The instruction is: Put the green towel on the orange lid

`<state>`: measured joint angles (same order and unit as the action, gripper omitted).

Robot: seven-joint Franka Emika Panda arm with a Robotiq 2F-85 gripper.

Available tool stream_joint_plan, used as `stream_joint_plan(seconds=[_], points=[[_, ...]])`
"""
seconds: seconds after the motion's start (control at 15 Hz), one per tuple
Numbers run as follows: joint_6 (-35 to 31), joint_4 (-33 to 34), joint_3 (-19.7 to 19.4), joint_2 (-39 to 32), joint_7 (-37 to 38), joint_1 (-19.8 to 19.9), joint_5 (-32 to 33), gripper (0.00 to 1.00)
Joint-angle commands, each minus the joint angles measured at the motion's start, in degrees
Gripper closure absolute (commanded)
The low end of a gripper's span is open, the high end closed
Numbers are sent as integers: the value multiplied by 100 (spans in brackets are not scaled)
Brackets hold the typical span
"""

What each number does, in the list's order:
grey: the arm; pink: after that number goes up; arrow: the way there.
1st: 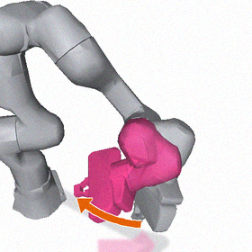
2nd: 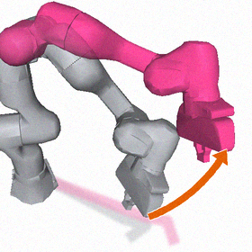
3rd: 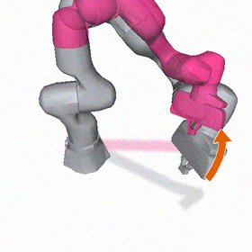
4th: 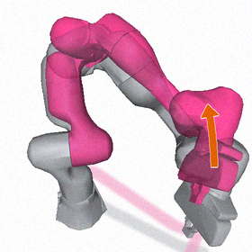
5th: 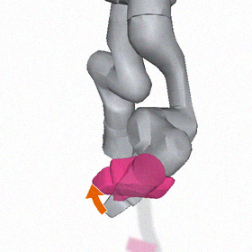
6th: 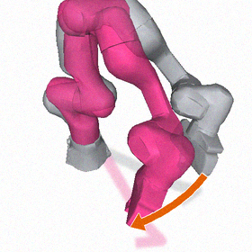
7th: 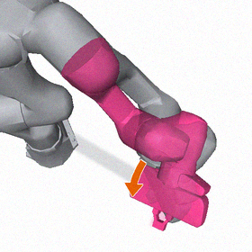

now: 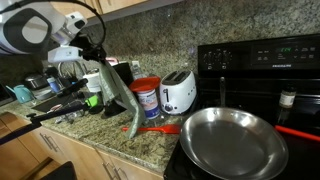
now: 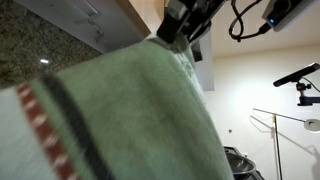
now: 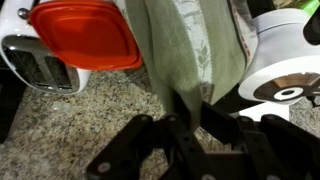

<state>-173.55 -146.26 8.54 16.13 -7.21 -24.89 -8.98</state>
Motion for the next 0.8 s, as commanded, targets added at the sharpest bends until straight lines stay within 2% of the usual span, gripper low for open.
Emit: stream_joint_plan(seconds=[0.0, 0.27, 0.4, 0.73], points=[[823, -154, -743, 1039, -650, -165, -196, 97], [1353, -67, -1087, 1529, -917, 54, -58, 97], [1452, -52, -1134, 1657, -951, 129, -37, 97], [1200, -58, -992, 1759, -725, 353, 35, 97]])
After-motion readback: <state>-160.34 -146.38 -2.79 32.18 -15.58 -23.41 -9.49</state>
